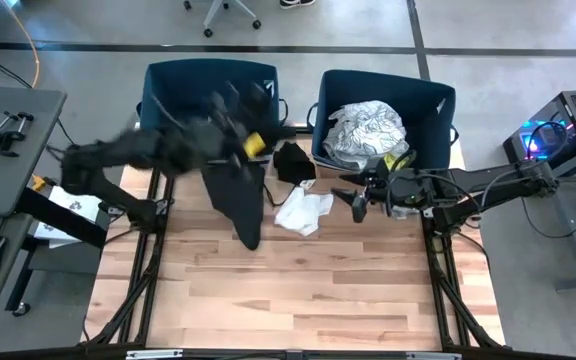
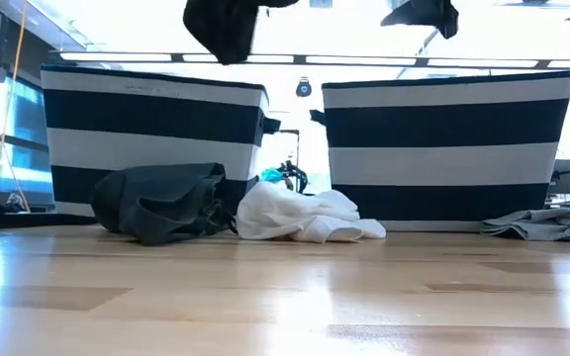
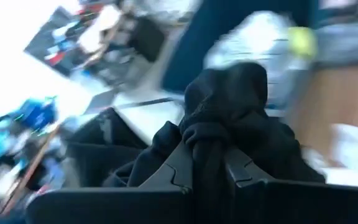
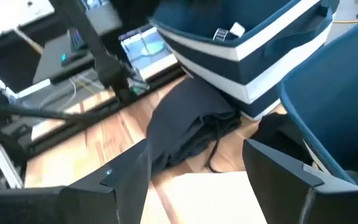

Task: Sort clothes
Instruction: Put the black underwear into the left laundry bin

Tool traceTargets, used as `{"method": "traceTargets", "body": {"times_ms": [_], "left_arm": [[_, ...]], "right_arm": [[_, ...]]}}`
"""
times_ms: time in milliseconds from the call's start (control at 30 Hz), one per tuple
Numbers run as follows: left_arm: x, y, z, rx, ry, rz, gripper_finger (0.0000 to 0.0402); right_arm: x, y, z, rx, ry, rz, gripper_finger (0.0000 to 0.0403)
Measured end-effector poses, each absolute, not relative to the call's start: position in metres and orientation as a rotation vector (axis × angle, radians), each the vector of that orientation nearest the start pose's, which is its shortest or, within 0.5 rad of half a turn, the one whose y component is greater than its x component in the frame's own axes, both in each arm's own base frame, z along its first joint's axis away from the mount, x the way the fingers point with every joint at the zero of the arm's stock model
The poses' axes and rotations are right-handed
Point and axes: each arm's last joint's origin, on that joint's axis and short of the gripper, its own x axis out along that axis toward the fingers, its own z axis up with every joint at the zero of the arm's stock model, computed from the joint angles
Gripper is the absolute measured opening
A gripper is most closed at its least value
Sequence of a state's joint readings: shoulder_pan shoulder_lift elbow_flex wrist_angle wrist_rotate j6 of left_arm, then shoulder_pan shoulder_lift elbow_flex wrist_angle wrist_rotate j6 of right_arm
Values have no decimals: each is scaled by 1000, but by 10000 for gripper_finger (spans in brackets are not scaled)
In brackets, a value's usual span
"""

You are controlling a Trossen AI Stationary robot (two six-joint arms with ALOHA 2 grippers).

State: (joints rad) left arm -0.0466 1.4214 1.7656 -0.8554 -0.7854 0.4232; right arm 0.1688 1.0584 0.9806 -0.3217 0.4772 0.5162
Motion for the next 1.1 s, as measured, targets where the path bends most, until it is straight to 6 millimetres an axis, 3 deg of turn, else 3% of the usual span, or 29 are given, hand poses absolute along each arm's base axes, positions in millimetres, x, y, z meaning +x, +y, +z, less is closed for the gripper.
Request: {"method": "traceTargets", "body": {"times_ms": [133, 233, 300, 433, 533, 633, 733, 900, 1000, 1100], "left_arm": [[231, 64, 479, 483, 601, 787, 7], [212, 104, 468, 353, 646, 841, 7], [207, 128, 451, 255, 686, 835, 7], [201, 168, 397, 71, 834, 835, 9], [195, 188, 353, -40, 966, 881, 23], [186, 199, 331, -107, 1037, 917, 64], [176, 206, 339, -164, 1001, 987, 122], [162, 206, 383, -216, 874, 1085, 203], [160, 203, 399, -241, 807, 1112, 221], [164, 199, 397, -282, 797, 1006, 221]], "right_arm": [[225, 24, 341, 403, 246, -428, 239], [227, 24, 343, 430, 219, -427, 239], [227, 24, 343, 451, 212, -429, 239], [227, 25, 343, 496, 201, -430, 239], [227, 28, 343, 524, 199, -421, 239], [226, 32, 343, 543, 200, -402, 239], [225, 36, 343, 541, 204, -385, 239], [225, 38, 343, 540, 207, -375, 239], [225, 38, 343, 540, 207, -376, 239], [225, 38, 343, 538, 210, -377, 239]]}}
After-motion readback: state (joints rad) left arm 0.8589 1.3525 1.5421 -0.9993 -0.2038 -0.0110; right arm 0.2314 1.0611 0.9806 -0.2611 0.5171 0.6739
